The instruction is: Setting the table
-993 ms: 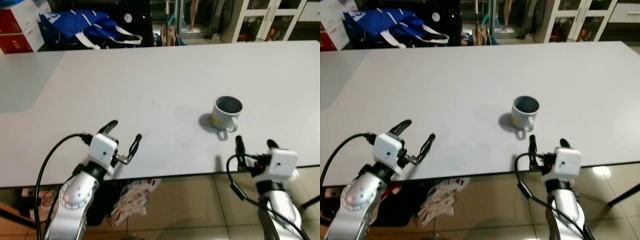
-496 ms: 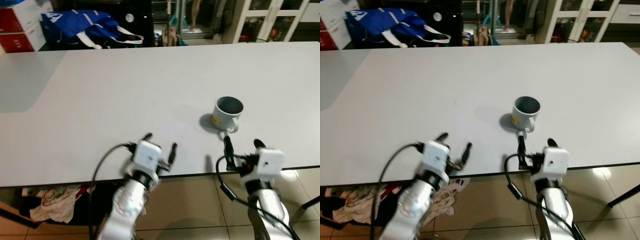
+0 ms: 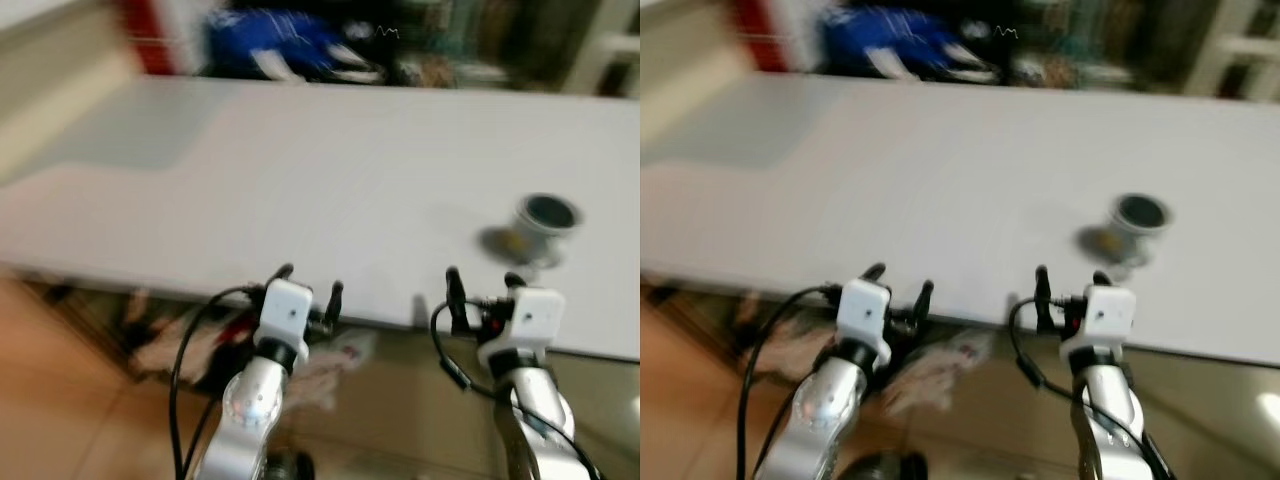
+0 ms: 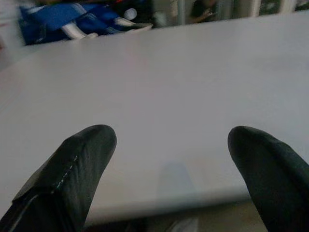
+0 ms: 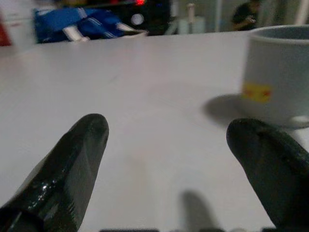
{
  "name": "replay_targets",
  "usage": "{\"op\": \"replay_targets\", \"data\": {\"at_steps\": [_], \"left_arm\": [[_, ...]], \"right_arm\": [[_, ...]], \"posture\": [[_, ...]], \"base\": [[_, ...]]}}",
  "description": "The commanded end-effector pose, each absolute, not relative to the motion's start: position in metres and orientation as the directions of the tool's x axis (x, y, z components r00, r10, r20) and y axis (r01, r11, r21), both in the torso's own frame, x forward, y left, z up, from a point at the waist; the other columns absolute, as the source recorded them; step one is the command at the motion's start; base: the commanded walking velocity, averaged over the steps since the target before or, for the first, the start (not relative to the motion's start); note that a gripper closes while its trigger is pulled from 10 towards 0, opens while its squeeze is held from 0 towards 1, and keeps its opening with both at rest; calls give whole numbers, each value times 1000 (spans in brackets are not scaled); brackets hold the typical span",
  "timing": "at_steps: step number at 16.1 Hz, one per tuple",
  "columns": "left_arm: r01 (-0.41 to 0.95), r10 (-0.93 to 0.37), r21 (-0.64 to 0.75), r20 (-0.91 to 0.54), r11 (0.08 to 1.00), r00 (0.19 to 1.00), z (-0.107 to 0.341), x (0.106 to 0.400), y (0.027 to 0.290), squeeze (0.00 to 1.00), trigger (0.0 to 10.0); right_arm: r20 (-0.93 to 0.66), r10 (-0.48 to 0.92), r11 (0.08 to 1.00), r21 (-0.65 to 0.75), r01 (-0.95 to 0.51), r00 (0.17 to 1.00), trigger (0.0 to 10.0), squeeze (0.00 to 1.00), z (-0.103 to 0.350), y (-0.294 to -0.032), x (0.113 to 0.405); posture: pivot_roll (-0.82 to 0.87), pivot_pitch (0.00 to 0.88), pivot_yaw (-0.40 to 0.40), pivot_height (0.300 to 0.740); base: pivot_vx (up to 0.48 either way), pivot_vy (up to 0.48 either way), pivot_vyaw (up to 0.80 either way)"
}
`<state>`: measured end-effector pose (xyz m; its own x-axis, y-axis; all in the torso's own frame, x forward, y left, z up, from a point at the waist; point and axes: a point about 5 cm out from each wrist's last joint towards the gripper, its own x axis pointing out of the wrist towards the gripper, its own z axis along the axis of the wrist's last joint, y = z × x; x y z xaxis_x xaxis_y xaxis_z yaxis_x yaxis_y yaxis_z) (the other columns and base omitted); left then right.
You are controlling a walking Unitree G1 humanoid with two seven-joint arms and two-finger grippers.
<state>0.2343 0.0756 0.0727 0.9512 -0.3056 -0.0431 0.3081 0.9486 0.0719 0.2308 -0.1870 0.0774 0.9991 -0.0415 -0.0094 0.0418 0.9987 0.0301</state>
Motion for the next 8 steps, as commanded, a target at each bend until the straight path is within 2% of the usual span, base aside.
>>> {"op": "replay_targets", "data": {"at_steps": [1,2,3,4,5,6,8], "left_arm": [[283,-279,80,-51,956,959,72,242,82,0,10000],[270,-266,98,-59,958,962,71,249,89,0,10000],[241,-236,101,-61,965,970,80,268,121,0,10000],[217,-211,99,-71,971,975,94,288,165,0,10000],[205,-197,100,-80,974,977,97,295,182,0,10000],[198,-189,94,-94,976,977,96,301,192,0,10000],[219,-212,82,-81,972,974,98,300,180,0,10000]], "right_arm": [[-11,-52,998,30,52,999,10000,0,77,-189,230],[-12,-50,998,28,51,999,10000,0,77,-189,230],[-12,-52,998,27,52,999,10000,0,76,-189,231],[-14,-52,998,25,53,999,10000,0,76,-189,232],[-14,-52,998,24,52,999,10000,0,75,-189,233],[-15,-51,998,23,51,999,10000,0,75,-189,234],[-16,-51,998,23,51,999,10000,0,74,-189,234]], "posture": [[17,0,34,740],[18,0,36,740],[19,0,36,740],[21,0,37,740],[20,0,38,740],[18,0,40,740],[14,0,42,740]], "base": [[0,0,0],[0,0,0],[0,0,0],[0,0,0],[0,0,0],[0,0,0],[0,0,0]]}}
